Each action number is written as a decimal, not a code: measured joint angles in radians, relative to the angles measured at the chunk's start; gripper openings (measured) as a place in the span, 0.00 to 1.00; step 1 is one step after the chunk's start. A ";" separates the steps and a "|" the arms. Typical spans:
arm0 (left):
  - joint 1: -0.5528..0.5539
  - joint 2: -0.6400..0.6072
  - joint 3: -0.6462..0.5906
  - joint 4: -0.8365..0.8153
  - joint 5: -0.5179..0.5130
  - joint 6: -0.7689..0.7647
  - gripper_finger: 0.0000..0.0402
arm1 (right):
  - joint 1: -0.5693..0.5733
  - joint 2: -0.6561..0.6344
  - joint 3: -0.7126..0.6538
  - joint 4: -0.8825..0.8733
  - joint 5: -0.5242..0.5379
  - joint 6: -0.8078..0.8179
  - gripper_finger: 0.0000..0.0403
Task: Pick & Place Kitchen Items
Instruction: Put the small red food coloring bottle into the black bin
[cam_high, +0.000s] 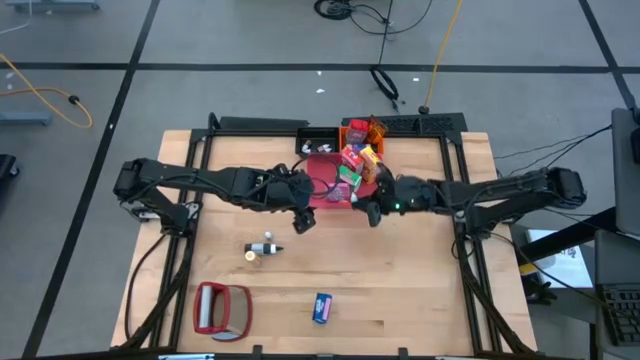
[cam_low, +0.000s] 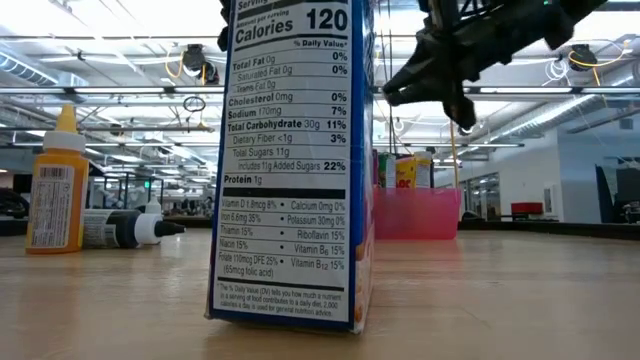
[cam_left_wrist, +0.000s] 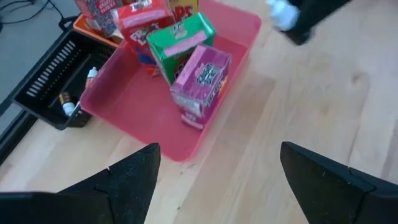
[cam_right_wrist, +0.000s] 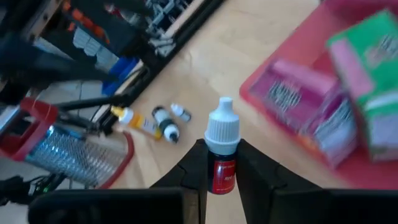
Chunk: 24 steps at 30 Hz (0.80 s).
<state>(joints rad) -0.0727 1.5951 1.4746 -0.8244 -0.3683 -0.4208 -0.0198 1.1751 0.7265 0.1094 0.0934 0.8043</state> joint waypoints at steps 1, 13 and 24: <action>0.000 0.000 0.000 0.010 0.000 -0.002 0.83 | -0.022 0.000 0.000 0.009 -0.015 -0.012 0.12; 0.000 0.000 0.000 0.034 -0.009 -0.067 0.83 | -0.239 0.005 0.002 0.070 -0.177 -0.120 0.12; 0.000 0.000 0.000 0.044 -0.026 -0.091 0.83 | -0.371 0.067 0.084 0.112 -0.262 -0.214 0.12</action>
<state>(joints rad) -0.0727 1.5951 1.4746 -0.7809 -0.3943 -0.5121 -0.3904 1.2417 0.8110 0.2209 -0.1687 0.5900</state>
